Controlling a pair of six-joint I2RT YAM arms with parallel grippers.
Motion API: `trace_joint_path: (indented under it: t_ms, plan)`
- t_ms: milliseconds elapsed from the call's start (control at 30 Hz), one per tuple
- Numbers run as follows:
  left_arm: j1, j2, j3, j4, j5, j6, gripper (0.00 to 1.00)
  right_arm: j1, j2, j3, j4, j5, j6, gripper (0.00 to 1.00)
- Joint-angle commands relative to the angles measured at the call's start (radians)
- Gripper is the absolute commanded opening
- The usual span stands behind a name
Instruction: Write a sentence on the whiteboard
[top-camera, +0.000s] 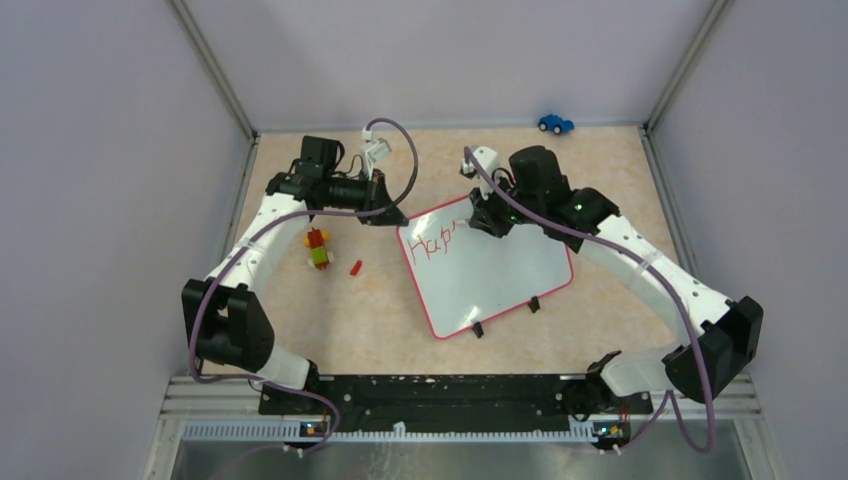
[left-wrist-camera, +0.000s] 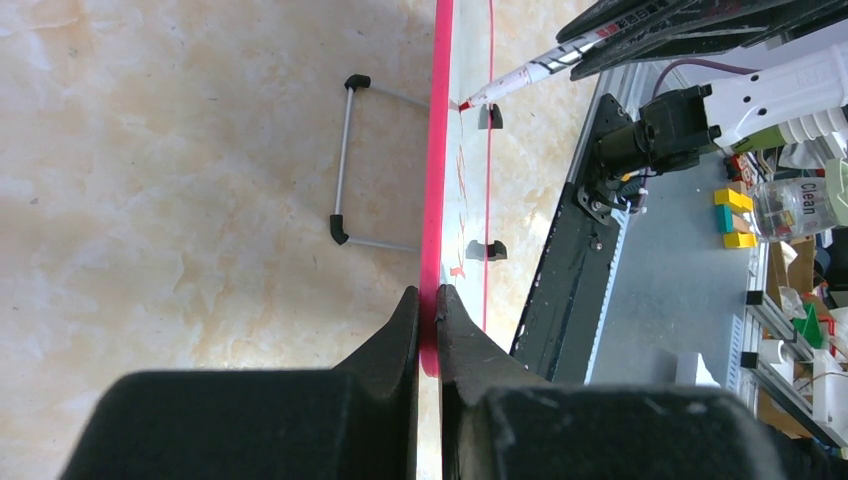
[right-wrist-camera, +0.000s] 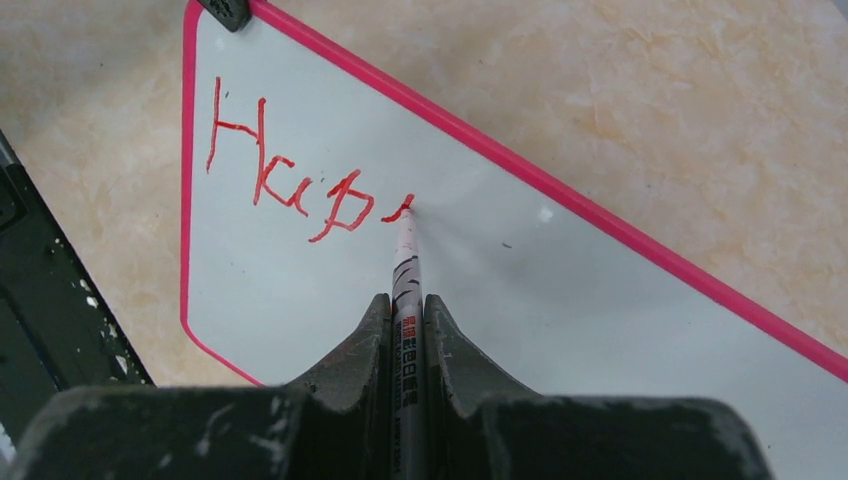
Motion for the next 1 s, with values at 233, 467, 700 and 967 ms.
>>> trace_joint_path:
  t_ms: [233, 467, 700, 967]
  plan:
    - [-0.035, 0.013, -0.016, -0.035, 0.000, 0.024, 0.00, -0.010, -0.059, -0.089, -0.002, -0.029, 0.017, 0.00]
    - [-0.035, 0.013, -0.017, -0.035, -0.001, 0.024, 0.00, 0.028, -0.046, -0.115, 0.006, -0.055, 0.017, 0.00]
    - [-0.035, 0.011, -0.014, -0.038, -0.003, 0.024, 0.00, 0.074, -0.019, -0.081, 0.007, -0.071, 0.020, 0.00]
    - [-0.037, 0.008, -0.014, -0.040, -0.001, 0.024, 0.00, 0.028, -0.070, -0.028, 0.007, -0.075, 0.033, 0.00]
